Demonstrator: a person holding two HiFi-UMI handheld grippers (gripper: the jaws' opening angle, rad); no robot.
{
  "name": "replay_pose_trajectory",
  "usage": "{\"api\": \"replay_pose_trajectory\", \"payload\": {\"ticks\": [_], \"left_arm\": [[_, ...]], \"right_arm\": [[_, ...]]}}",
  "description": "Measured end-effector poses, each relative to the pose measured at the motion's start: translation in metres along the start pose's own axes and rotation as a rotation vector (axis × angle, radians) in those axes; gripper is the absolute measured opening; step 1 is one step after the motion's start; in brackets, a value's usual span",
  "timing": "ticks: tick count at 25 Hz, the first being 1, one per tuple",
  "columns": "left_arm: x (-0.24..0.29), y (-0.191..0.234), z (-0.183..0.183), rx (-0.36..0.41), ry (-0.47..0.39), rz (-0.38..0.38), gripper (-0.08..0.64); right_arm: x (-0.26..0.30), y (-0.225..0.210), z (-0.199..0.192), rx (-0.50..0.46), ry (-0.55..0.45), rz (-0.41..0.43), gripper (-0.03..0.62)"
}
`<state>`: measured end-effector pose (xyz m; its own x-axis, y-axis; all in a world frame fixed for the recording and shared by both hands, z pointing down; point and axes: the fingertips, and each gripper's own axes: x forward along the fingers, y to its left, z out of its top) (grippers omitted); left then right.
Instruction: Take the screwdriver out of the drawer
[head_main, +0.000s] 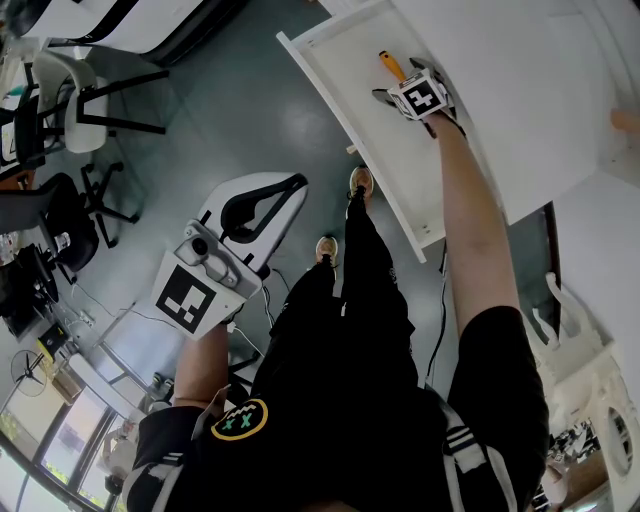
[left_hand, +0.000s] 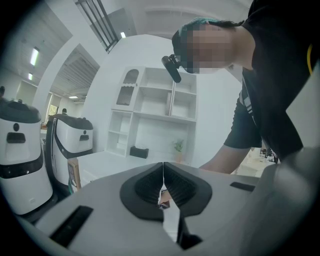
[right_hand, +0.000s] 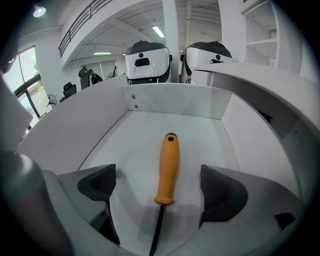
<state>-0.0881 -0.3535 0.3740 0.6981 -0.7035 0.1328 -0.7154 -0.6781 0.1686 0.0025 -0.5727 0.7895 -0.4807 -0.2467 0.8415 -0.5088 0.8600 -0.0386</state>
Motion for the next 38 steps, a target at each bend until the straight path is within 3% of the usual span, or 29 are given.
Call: {"api": "replay_pose_trajectory", "payload": {"ticks": [29, 31, 32, 33, 34, 38], "left_arm": [[-0.0071, -0.0078, 0.0017, 0.014, 0.004, 0.019, 0.02], [-0.0074, -0.0071, 0.0012, 0.014, 0.004, 0.021, 0.02], [-0.0077, -0.0063, 0.001, 0.014, 0.004, 0.022, 0.02], [-0.0078, -0.0055, 0.0011, 0.014, 0.004, 0.023, 0.02], [-0.0079, -0.0049, 0.0016, 0.014, 0.004, 0.024, 0.02], [-0.0086, -0.0046, 0.0034, 0.013, 0.003, 0.027, 0.02]], "right_arm": [[-0.0063, 0.0054, -0.0013, -0.02, -0.006, 0.011, 0.318], [-0.0057, 0.0047, -0.001, -0.015, -0.011, 0.008, 0.282], [-0.0057, 0.0037, -0.0006, -0.011, -0.014, 0.002, 0.238], [-0.0061, 0.0025, -0.0003, -0.006, -0.016, -0.005, 0.151], [-0.0067, 0.0016, -0.0001, -0.001, -0.018, -0.01, 0.12], [-0.0099, 0.0001, -0.001, 0.006, -0.014, -0.014, 0.118]]}}
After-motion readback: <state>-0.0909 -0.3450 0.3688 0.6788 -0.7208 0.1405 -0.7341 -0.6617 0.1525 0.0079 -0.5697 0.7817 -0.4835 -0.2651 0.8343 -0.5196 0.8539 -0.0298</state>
